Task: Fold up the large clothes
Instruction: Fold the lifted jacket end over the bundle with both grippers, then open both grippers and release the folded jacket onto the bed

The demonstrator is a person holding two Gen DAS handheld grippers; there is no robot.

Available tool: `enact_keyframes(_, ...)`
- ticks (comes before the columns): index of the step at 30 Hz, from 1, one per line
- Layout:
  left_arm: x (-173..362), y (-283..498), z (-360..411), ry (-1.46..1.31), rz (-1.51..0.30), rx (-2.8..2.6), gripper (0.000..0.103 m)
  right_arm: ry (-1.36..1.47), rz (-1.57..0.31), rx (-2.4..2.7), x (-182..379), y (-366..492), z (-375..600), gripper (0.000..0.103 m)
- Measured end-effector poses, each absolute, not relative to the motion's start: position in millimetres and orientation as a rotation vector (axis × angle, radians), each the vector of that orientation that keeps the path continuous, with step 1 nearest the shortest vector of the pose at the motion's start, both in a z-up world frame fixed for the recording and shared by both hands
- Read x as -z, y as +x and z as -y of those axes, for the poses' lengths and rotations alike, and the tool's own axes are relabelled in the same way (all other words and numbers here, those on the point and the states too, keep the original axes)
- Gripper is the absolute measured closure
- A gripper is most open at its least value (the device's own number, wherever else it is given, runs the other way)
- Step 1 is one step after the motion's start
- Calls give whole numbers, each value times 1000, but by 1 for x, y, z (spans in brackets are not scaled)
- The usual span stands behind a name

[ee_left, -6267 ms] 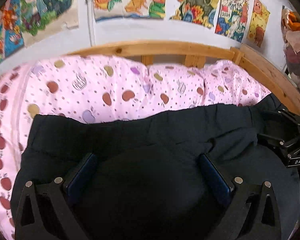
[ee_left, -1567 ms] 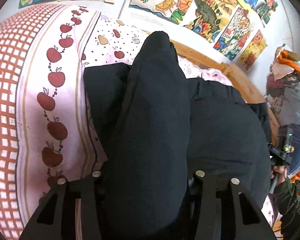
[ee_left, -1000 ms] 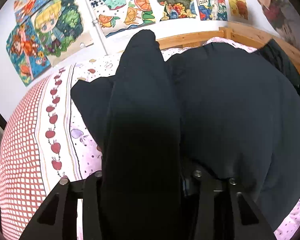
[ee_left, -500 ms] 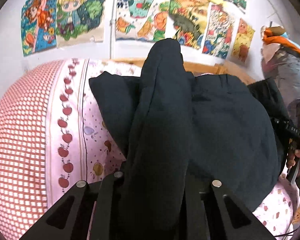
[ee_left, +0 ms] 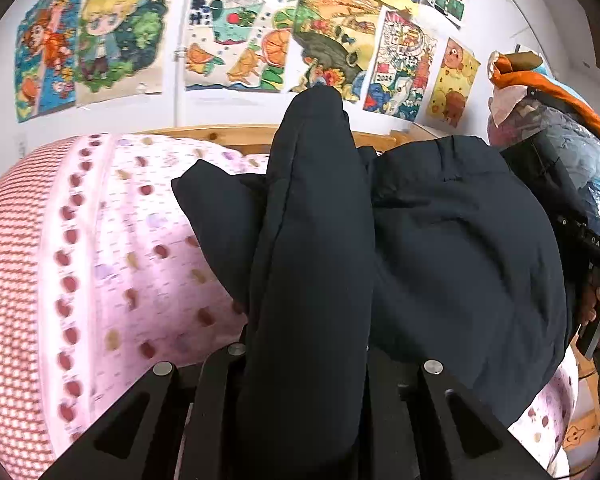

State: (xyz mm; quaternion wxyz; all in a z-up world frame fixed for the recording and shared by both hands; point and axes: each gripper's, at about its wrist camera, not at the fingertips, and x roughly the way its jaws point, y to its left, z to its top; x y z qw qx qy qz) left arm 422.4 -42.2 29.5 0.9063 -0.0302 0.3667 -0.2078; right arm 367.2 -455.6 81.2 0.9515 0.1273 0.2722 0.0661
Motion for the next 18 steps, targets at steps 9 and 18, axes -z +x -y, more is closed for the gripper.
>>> enact_keyframes(9,6,466,94,6,-820,376,84,265,-679,7,-17,412,493,81)
enact_keyframes(18,20,469,87,-13,-887,293,56,280,-697,97,-2,412,502,26)
